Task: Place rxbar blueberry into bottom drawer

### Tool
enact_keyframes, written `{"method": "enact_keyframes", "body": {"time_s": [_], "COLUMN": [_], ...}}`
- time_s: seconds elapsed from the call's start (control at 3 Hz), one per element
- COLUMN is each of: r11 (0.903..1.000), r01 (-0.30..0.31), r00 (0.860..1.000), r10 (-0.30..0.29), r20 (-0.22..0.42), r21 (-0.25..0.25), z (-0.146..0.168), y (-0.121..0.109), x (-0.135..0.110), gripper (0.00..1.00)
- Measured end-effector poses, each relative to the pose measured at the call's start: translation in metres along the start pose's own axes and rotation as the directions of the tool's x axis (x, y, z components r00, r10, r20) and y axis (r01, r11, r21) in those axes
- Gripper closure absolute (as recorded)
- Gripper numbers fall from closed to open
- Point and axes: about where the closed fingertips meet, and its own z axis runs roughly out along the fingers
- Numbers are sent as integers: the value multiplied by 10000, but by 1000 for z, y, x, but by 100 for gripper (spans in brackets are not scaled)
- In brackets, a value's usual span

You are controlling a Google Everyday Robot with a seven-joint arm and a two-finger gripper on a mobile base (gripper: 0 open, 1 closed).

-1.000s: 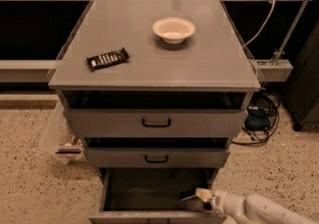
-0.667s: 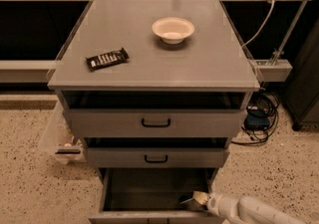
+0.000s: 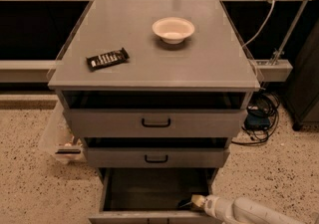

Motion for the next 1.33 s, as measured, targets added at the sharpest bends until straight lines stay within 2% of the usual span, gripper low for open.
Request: {"method": "enact_keyframes", "body": {"time_s": [1.0,1.33], "r11": [10000,10000], "r01": [0,0], "r00": [10000,10000], "r10": [0,0], "r20": [-1,-1], "r21": [-1,-1], "z": [0,0], "y": [0,0], "x": [0,0], "gripper": [13,0]}}
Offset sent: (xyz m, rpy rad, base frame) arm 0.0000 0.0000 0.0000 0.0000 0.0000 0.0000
